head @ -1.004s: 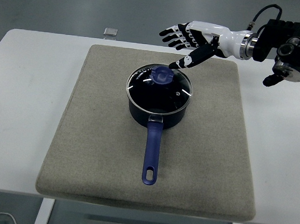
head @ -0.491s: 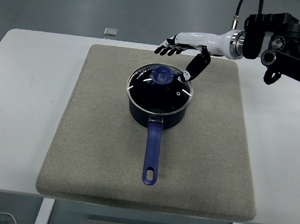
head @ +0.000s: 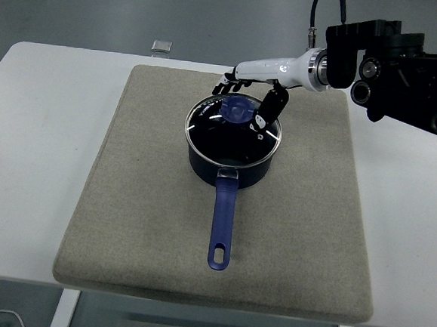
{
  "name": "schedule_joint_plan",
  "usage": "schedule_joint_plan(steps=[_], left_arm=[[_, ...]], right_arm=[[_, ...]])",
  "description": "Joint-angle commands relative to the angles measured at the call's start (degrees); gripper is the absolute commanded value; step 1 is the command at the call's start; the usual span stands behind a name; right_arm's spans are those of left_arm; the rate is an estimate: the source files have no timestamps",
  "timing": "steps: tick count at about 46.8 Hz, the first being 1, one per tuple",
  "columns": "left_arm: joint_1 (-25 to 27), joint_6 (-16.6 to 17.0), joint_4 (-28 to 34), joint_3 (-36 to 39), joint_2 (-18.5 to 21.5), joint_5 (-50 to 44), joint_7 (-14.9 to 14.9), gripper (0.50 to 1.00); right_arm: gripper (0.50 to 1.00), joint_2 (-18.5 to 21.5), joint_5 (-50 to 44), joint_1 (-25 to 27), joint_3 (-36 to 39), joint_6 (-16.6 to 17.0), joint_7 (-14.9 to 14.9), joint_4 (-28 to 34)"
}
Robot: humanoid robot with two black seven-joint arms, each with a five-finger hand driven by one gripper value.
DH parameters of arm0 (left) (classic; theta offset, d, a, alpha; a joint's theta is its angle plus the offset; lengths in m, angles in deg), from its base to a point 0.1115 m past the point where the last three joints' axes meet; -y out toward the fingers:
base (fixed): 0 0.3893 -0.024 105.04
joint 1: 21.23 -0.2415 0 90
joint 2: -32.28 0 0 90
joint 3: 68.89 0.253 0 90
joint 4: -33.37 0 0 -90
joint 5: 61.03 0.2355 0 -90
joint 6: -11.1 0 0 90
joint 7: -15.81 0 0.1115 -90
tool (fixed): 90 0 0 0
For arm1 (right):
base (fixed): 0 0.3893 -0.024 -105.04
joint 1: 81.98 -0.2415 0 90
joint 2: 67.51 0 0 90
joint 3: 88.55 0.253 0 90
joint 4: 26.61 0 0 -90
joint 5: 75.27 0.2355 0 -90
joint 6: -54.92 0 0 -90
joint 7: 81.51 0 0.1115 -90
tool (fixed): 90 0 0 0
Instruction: Lift the pot lid and place it to the right of the pot.
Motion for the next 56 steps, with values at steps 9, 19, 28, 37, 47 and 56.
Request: schedule_joint_plan(steps=[9, 19, 28, 37, 47, 56], left_arm=[[0.0, 0.0, 0.0, 0.0, 0.0, 0.0, 0.0, 1.000], [0.0, 0.0, 0.0, 0.0, 0.0, 0.0, 0.0, 1.000], [0.0, 0.0, 0.0, 0.0, 0.0, 0.0, 0.0, 1.000], [0.0, 0.0, 0.0, 0.0, 0.0, 0.0, 0.0, 1.000], [0.0, 0.0, 0.0, 0.0, 0.0, 0.0, 0.0, 1.000], [0.0, 0.0, 0.0, 0.0, 0.0, 0.0, 0.0, 1.000]], right_arm=[[0.893, 2.2, -1.3, -0.2, -2.4, -0.8, 0.0, 1.0], [0.889, 2.1, -1.7, -0.3, -3.1, -1.1, 0.0, 1.9], [0.879, 2.1, -1.6, -1.3, -3.0, -1.1, 0.0, 1.9], [0.852, 2.2, -1.5, -1.8, -2.9, -1.0, 0.0, 1.8], [0.819, 3.0, -1.6, -1.7, -3.0, -1.0, 0.0, 1.8], [0.819, 3.1, -1.6, -1.8, -3.0, -0.9, 0.0, 1.9]])
